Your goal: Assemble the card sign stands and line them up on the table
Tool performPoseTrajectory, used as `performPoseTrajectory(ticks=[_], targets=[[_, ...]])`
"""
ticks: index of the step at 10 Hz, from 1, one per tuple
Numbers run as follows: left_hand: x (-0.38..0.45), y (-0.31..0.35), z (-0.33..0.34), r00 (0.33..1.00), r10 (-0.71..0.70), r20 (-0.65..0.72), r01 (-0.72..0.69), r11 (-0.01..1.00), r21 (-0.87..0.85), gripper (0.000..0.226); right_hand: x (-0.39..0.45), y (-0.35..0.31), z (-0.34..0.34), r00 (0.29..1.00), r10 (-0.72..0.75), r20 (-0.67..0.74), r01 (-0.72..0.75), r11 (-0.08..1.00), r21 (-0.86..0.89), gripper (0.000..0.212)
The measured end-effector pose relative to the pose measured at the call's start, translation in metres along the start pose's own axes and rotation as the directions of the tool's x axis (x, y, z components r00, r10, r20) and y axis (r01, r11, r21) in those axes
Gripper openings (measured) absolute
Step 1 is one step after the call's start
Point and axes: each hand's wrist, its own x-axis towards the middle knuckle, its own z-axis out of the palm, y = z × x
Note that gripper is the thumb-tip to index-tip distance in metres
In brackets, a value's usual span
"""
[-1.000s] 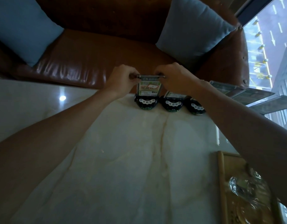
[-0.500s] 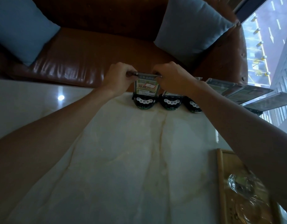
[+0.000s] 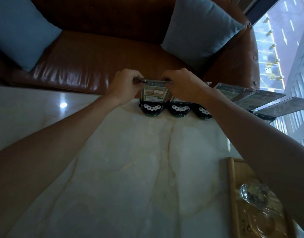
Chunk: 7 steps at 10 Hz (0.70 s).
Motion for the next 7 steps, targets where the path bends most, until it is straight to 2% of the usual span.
performPoseTrajectory(ticks=[3,5,6,7], targets=[[0.001,0.005,0.003,1.000,0.024,-0.005,-0.024,1.000,-0.011,0.010,-0.001,0.004,0.003,1.000,0.012,-0.016,-0.013,0.999,-0.047,0.021],[0.001,-0.003,0.006,0.998,-0.025,-0.052,0.023,0.999,-0.046,0.009,-0.001,0.001,0.011,1.000,0.013,-0.018,-0.013,0.999,-0.045,0.025],[0.000,-0.004,0.006,1.000,-0.018,-0.018,0.017,0.998,-0.060,0.012,-0.002,0.005,0.013,1.000,0.022,-0.012,-0.022,0.998,-0.061,0.028],[-0.004,0.000,0.005,0.998,-0.035,0.056,0.038,0.998,-0.041,0.019,-0.011,0.003,0.013,0.994,0.008,-0.108,-0.017,0.997,-0.078,0.040]])
